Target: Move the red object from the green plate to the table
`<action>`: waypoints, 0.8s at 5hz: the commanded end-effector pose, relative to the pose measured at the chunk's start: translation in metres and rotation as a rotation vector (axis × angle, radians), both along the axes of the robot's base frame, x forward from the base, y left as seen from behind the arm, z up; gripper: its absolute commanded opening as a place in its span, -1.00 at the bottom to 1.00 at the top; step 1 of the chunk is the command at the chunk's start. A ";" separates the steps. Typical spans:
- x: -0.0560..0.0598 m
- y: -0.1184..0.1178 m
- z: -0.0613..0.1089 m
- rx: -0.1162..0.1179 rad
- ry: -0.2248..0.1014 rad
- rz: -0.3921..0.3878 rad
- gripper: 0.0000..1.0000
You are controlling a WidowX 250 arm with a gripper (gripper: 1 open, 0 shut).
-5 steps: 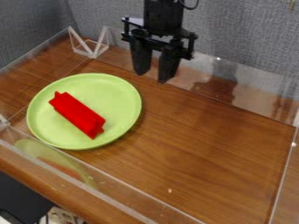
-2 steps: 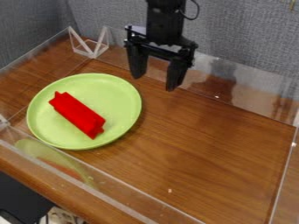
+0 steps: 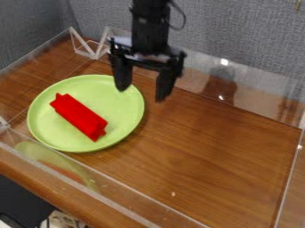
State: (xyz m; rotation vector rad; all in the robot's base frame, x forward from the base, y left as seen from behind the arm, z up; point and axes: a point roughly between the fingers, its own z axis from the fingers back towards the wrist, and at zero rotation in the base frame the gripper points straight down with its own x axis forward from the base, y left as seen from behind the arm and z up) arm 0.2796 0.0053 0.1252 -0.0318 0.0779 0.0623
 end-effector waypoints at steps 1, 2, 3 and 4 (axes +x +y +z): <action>0.009 0.001 0.029 0.000 -0.074 -0.019 1.00; 0.017 0.003 0.032 -0.002 -0.069 -0.032 1.00; 0.015 0.004 0.024 0.002 -0.065 -0.033 1.00; 0.014 0.000 0.012 0.007 -0.049 -0.030 1.00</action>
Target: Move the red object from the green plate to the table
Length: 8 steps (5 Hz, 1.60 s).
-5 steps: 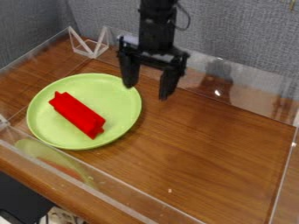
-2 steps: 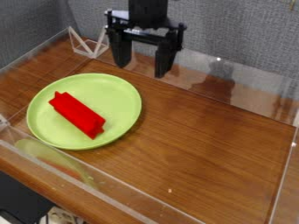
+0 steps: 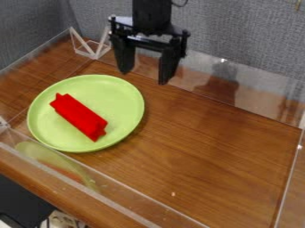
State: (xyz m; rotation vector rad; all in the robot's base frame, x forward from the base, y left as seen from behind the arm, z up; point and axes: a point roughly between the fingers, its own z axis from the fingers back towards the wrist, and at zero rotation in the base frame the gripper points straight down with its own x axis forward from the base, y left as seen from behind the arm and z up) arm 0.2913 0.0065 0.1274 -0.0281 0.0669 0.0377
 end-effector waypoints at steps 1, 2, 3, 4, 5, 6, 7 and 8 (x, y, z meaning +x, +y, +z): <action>0.005 -0.007 0.001 0.006 -0.040 -0.001 1.00; 0.012 0.001 -0.007 0.010 -0.032 0.020 1.00; 0.006 0.014 -0.025 0.019 -0.021 0.217 1.00; -0.019 0.042 -0.022 0.027 -0.045 0.399 1.00; -0.039 0.066 -0.017 0.020 -0.064 0.568 1.00; -0.039 0.082 -0.024 0.015 -0.079 0.749 1.00; -0.036 0.087 -0.038 0.019 -0.086 0.869 1.00; -0.033 0.090 -0.054 0.033 -0.090 0.976 1.00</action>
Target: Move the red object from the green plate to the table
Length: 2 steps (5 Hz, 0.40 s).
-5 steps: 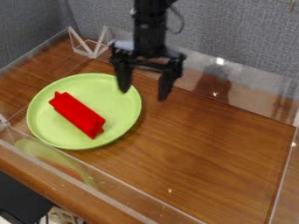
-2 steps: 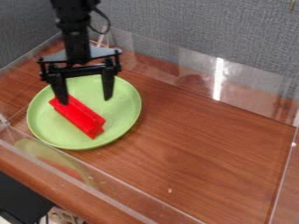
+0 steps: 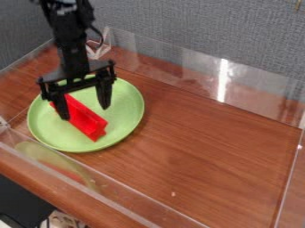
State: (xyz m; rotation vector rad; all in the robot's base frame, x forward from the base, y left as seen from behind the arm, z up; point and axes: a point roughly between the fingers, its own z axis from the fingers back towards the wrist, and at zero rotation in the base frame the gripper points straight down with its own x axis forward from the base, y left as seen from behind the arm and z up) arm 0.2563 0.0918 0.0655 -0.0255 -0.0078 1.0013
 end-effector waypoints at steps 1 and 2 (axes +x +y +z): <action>0.009 0.011 0.003 0.024 -0.033 0.070 1.00; 0.017 0.018 0.002 0.029 -0.039 0.109 1.00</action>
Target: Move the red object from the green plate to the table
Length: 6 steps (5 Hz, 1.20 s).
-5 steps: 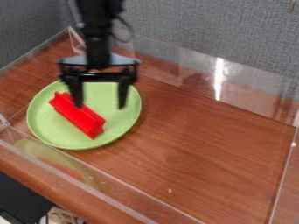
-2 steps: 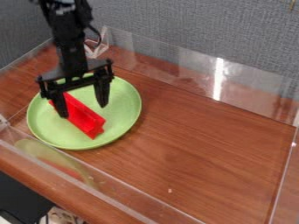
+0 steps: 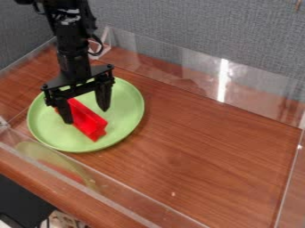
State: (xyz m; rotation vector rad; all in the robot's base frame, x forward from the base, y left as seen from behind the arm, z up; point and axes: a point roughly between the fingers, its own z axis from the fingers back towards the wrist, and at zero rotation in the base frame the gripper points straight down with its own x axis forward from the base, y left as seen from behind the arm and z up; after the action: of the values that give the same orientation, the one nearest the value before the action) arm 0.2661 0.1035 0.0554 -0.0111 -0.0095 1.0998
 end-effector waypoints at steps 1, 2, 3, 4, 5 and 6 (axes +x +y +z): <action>0.011 0.009 0.002 0.025 -0.048 0.102 1.00; 0.016 0.011 -0.007 0.033 -0.054 0.173 1.00; 0.028 0.002 -0.019 0.047 -0.064 0.191 1.00; 0.038 -0.005 -0.023 0.056 -0.079 0.196 1.00; 0.045 -0.012 -0.026 0.067 -0.079 0.209 1.00; 0.045 -0.014 -0.022 0.068 -0.080 0.154 -1.00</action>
State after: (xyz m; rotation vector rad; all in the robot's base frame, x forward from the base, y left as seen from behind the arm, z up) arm 0.3063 0.0934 0.0260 0.0200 -0.0966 1.2666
